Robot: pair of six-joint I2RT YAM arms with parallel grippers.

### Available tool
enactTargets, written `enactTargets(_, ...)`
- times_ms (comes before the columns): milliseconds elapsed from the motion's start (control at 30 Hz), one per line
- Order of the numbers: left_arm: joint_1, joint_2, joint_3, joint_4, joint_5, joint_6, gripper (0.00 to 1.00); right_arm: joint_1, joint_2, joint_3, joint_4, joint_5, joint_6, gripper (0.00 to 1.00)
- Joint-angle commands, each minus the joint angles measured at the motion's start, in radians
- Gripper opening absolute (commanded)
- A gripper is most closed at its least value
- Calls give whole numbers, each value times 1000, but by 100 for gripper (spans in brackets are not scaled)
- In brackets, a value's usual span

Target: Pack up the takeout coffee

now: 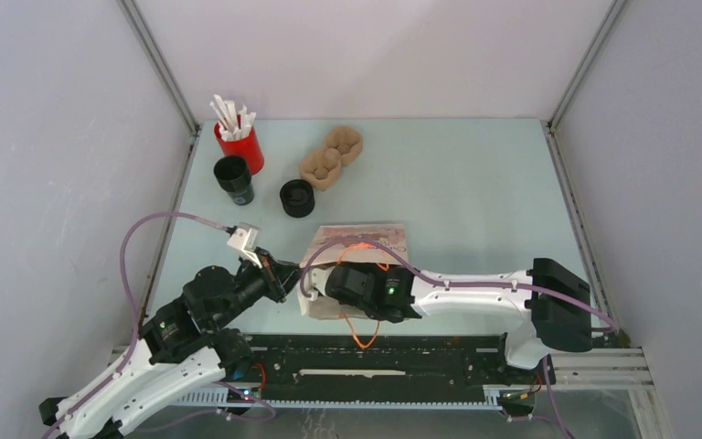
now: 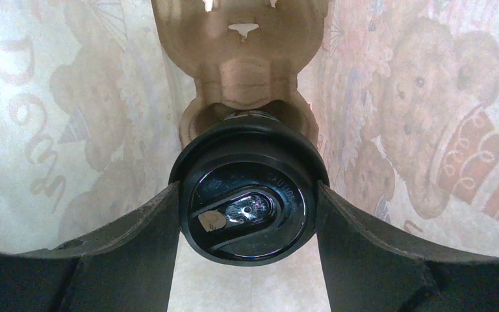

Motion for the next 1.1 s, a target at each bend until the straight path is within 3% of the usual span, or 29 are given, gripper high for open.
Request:
enactTargets(0, -1, 12, 41, -6, 9, 24, 0, -5, -62, -42, 67, -25, -120, 33)
enactTargets(467, -2, 70, 133, -60, 60, -52, 0, -36, -75, -80, 89, -77, -205, 31)
enactTargets(1067, -3, 95, 194, -51, 240, -158, 0, 41, -158, -73, -37, -74, -115, 31)
